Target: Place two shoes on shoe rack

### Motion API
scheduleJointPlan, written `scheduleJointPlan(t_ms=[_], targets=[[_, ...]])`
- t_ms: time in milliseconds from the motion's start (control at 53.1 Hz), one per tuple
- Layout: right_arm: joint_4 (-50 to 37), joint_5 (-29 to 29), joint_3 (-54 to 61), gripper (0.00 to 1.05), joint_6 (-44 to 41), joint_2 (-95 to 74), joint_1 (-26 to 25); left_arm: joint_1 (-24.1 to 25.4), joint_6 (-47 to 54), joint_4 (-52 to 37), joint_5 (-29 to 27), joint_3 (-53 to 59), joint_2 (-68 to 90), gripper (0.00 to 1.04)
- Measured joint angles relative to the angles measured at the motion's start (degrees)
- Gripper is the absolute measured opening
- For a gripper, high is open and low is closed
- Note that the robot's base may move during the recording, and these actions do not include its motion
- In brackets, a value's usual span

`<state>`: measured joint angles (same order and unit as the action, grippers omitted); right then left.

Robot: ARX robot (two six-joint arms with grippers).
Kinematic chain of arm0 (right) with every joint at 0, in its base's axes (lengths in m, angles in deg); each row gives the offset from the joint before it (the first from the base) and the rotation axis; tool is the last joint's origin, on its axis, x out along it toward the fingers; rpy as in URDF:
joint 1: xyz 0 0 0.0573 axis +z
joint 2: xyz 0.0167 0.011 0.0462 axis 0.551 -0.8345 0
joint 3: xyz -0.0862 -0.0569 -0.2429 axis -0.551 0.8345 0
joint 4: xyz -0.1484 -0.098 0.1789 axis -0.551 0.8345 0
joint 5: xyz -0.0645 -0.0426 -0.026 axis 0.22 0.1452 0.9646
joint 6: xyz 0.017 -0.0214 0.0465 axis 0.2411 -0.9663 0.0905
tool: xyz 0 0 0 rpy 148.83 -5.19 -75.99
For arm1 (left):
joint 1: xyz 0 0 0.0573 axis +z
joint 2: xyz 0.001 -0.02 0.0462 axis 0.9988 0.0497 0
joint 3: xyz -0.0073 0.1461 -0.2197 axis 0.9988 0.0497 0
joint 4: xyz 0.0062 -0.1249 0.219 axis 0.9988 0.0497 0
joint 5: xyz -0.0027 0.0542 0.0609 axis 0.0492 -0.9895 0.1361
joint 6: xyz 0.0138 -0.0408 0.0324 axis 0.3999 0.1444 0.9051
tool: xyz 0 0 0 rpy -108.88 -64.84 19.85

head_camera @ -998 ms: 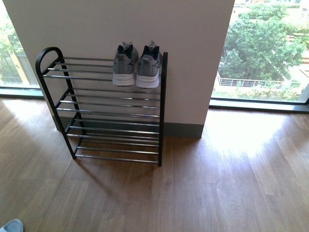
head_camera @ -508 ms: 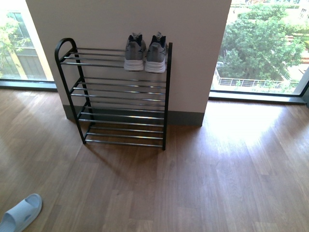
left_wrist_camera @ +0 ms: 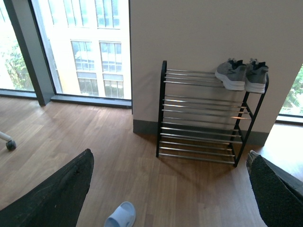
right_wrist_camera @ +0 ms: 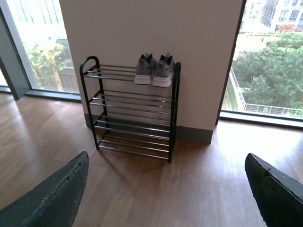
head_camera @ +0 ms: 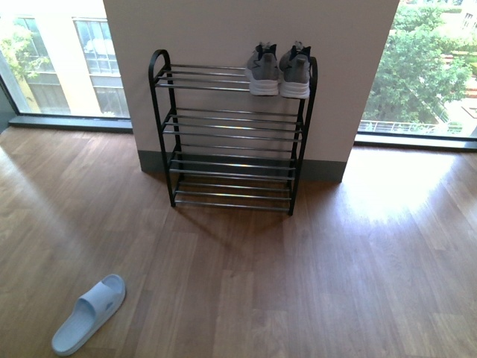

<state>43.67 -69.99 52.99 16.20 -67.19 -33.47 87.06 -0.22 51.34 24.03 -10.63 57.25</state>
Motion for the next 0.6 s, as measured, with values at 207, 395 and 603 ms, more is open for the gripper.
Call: scheduleJointPlan(t_ms=[207,395,603], targets=[[0.0,0.1,0.0,0.96,0.0,0.1,0.0,0.0,0.0,0.0,0.0,0.0,0.0,0.95],[0.0,0.1,0.0,0.96,0.0,0.0,0.0,0.0,0.0,0.0,0.0,0.0,0.0,0.95],[0.0,-0.2,0.0,0.96,0.0,0.0,0.0,0.0,0.0,0.0,-0.2,0.0,0.0,0.95]])
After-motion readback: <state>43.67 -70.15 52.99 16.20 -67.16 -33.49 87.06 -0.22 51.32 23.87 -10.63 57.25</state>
